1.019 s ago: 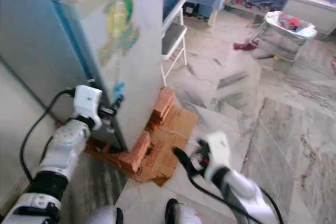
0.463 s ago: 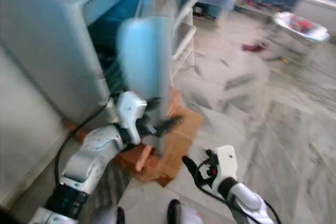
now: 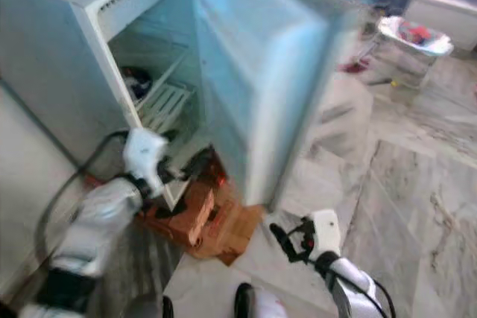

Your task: Restocking fridge

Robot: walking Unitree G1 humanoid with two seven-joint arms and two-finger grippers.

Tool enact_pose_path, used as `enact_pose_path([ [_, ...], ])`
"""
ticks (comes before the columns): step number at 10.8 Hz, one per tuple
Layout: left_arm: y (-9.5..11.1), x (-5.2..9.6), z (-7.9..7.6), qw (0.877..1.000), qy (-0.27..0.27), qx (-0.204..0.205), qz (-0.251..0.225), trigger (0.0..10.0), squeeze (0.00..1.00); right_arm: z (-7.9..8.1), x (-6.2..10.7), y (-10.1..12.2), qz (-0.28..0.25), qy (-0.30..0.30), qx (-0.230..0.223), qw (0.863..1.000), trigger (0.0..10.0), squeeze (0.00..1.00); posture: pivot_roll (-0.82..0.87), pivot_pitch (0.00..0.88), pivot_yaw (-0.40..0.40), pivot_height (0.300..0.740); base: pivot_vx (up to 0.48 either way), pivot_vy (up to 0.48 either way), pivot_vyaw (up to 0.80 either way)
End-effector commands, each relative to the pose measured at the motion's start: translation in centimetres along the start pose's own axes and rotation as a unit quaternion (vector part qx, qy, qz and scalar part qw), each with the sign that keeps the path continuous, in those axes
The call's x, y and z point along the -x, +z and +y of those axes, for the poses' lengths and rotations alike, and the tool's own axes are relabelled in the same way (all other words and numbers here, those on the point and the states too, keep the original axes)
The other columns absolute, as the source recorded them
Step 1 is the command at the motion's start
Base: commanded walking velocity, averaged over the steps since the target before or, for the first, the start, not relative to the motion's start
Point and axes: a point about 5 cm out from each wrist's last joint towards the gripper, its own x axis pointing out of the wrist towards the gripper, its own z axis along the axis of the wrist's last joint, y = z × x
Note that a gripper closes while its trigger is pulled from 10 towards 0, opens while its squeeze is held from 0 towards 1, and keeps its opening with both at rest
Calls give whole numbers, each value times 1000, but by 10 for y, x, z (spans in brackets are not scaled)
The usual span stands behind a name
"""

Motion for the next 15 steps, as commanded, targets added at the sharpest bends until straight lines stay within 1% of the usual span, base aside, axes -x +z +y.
enact_pose_path([
  [1, 2, 3, 0, 1000, 5, -3, -2, 10000, 0, -6, 4, -4, 3, -11, 0, 1000, 10000, 0, 86, 110, -42, 740, 0, 0, 0],
  [2, -5, 13, 7, 1000, 29, -9, 2, 10000, 0, -10, 2, -4, -2, -22, 1, 1000, 10000, 0, 89, 111, -46, 740, 244, -412, -800],
  [3, -14, 21, 11, 999, 48, -16, 15, 10000, 0, -16, 4, 0, -17, -24, 6, 1000, 10000, 0, 91, 112, -48, 740, 0, -431, -800],
  [4, -14, 22, 11, 998, 52, -15, 18, 10000, 0, -28, 9, 10, -30, -23, 11, 999, 10000, 0, 92, 112, -49, 740, 0, -439, -800],
  [5, -14, 21, 9, 998, 53, -16, 19, 10000, 0, -29, 10, 19, -47, -17, 20, 999, 10000, 0, 92, 112, -50, 740, 0, -446, 0],
  [7, -13, 17, 5, 999, 48, -21, 16, 10000, 0, -19, 8, 30, -76, -8, 34, 996, 10000, 0, 88, 111, -48, 740, 0, -448, 0],
  [9, -13, 14, 9, 997, 65, -34, 18, 10000, 0, -1, 6, 39, -107, 0, 45, 993, 10000, 0, 85, 111, -45, 740, 442, -126, 0],
  [10, -13, 13, 9, 997, 68, -43, 21, 10000, 0, 2, 6, 41, -111, 1, 45, 993, 10000, 0, 84, 111, -42, 740, 480, 0, 0],
  [11, -13, 11, 13, 994, 89, -52, 22, 10000, 0, 20, 4, 60, -140, 5, 52, 989, 10000, 0, 84, 110, -39, 740, 480, 0, 0],
  [12, -14, 9, 13, 994, 92, -59, 26, 10000, 0, 39, 0, 76, -156, 9, 54, 986, 10000, 0, 84, 109, -38, 740, 480, 0, 0],
  [13, -15, 9, 14, 993, 96, -61, 29, 10000, 0, 59, -7, 91, -163, 15, 56, 985, 10000, 0, 84, 109, -37, 740, 480, 0, -800],
  [14, -16, 10, 15, 992, 98, -68, 31, 10000, 0, 71, -3, 108, -179, 25, 59, 982, 10000, 0, 85, 111, -36, 740, 480, 0, -800],
  [15, -16, 10, 17, 991, 101, -77, 34, 10000, 0, 75, 1, 116, -179, 22, 60, 982, 10000, 0, 84, 112, -35, 740, 480, 0, -531],
])
